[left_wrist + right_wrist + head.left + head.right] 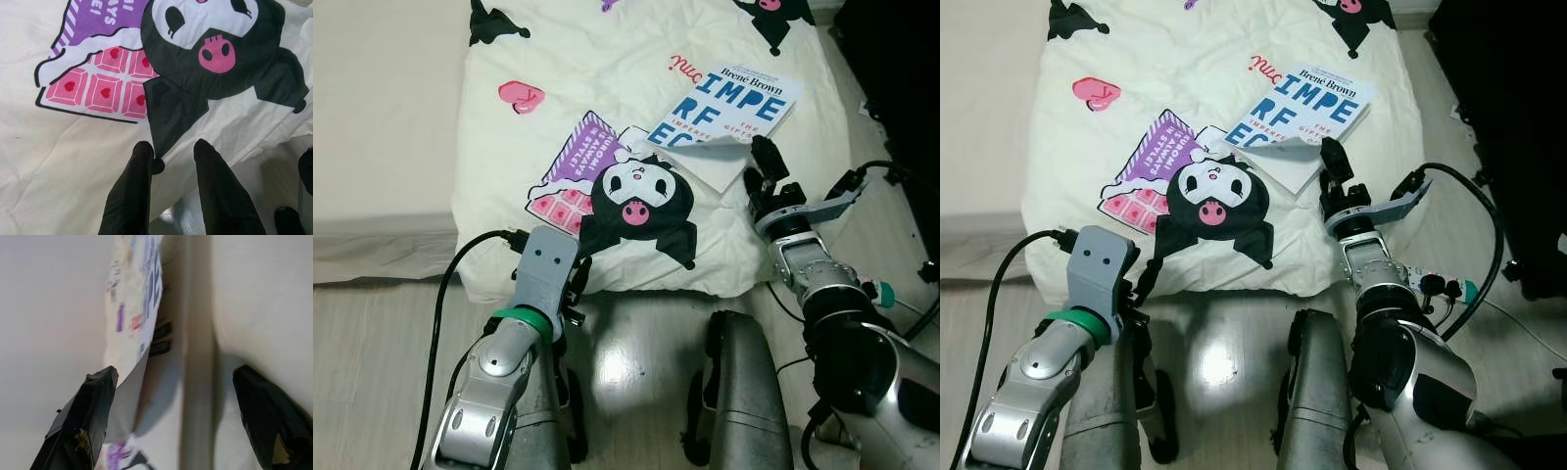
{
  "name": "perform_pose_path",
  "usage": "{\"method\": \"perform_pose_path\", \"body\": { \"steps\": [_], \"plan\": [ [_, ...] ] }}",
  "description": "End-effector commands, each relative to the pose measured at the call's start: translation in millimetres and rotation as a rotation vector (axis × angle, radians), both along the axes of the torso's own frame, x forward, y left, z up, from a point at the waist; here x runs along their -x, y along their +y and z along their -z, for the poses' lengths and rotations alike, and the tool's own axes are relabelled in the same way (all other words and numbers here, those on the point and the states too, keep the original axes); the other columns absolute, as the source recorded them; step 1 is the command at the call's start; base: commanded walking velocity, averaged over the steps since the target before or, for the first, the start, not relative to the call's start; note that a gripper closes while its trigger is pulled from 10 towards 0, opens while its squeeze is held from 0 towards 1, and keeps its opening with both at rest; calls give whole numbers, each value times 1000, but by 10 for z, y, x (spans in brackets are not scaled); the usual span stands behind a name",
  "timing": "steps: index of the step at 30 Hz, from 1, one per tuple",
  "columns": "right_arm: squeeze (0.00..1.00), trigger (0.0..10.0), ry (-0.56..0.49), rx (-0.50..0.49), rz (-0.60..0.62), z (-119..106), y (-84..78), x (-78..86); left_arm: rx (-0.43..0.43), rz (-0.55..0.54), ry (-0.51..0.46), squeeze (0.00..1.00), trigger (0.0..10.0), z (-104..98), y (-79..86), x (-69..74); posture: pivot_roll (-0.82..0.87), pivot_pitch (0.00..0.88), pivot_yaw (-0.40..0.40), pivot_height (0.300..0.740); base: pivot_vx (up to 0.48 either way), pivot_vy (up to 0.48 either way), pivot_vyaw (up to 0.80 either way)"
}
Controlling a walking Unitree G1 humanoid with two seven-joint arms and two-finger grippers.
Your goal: Clean up the room
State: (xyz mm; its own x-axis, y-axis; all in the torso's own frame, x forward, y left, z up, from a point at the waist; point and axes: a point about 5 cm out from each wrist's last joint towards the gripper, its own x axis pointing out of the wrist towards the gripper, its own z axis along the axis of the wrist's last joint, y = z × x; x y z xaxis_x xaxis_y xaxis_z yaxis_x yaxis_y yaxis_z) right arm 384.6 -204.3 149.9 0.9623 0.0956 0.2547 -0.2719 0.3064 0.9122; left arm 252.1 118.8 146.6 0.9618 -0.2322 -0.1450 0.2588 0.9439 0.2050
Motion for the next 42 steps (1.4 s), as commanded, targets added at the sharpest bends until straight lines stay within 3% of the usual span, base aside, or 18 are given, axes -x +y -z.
{"method": "perform_pose_path", "body": {
  "steps": [1, 7, 16, 24, 25, 26, 27, 28, 29, 38, 42],
  "plan": [
    [0, 10000, 86, 3, 17, 183, 20, 52, -9, -10, 18, 0, 10000, 25, 30, 51, 232, 373, 114, 555, 0, 0, 0],
    [0, 10000, 56, 19, 1, 166, 15, 56, -9, -7, 21, 0, 10000, 25, 23, 59, 233, 374, 119, 555, 0, 0, 0],
    [0, 10000, -70, 9, -73, -86, 89, -25, -12, -13, 23, 0, 10000, 21, 35, 75, 246, 379, 115, 555, 0, 0, 0],
    [0, 10000, -22, 22, -98, -110, 198, -71, -17, -14, 26, 0, 10000, 21, 47, 87, 252, 380, 116, 555, 0, 0, 0],
    [0, 7686, 19, 35, -113, -67, 249, -72, -17, -15, 26, 0, 10000, 20, 51, 86, 254, 379, 114, 555, 0, 0, 0],
    [0, 4627, 50, 58, -128, -27, 296, -69, -17, -16, 25, 0, 10000, 18, 53, 85, 254, 379, 114, 555, 0, 0, 0],
    [0, 4627, 50, 58, -128, -27, 296, -69, -17, -16, 25, 0, 10000, 18, 53, 85, 254, 379, 114, 555, 0, 0, 0],
    [0, 3490, 77, 79, -145, 14, 341, -62, -17, -18, 25, 0, 10000, 17, 54, 85, 254, 379, 114, 555, 0, 0, 0],
    [0, 0, 105, 97, -158, 58, 379, -53, -17, -19, 25, 0, 10000, 17, 55, 85, 254, 379, 114, 555, 0, 0, 0],
    [0, 0, 128, 108, -177, 133, 391, -21, -15, -19, 26, 0, 10000, 24, 51, 84, 249, 365, 111, 555, 0, 0, 0],
    [0, 0, 67, 107, -180, 62, 312, -24, -13, -18, 21, 0, 10000, 20, 43, 63, 242, 354, 107, 555, 0, 0, 0]
  ]
}}
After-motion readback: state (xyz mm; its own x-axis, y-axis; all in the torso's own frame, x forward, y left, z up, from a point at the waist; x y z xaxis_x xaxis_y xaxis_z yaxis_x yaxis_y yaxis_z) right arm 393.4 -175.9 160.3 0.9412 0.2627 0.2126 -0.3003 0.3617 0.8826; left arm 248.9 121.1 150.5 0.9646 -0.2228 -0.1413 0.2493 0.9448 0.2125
